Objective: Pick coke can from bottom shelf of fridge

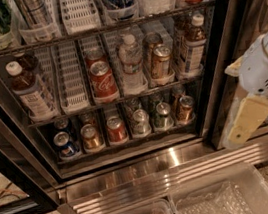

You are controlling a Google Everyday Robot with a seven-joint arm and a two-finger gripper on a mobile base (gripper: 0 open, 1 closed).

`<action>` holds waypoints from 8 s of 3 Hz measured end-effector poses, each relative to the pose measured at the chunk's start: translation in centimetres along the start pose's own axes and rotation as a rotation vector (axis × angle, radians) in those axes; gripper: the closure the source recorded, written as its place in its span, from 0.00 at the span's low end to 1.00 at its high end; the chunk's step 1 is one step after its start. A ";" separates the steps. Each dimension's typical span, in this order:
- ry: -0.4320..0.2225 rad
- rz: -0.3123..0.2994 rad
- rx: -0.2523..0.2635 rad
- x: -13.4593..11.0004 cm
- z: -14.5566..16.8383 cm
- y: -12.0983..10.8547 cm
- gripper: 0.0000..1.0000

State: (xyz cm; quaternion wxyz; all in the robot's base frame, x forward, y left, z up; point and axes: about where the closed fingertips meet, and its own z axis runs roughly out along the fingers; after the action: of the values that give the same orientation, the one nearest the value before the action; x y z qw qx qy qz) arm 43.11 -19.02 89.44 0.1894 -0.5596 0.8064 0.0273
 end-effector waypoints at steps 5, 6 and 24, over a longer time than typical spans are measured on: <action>-0.168 0.073 -0.099 -3.0 15.2 6.0 0.00; -0.176 0.133 -0.094 -2.6 20.0 8.3 0.00; -0.916 0.577 0.548 -21.2 38.8 1.2 0.31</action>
Offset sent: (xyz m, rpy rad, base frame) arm 0.0034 0.0775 -0.1282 0.2754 0.0086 0.0139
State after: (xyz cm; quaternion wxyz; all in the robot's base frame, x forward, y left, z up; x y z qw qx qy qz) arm 59.07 10.33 60.37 0.6391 -0.1806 0.7399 0.1070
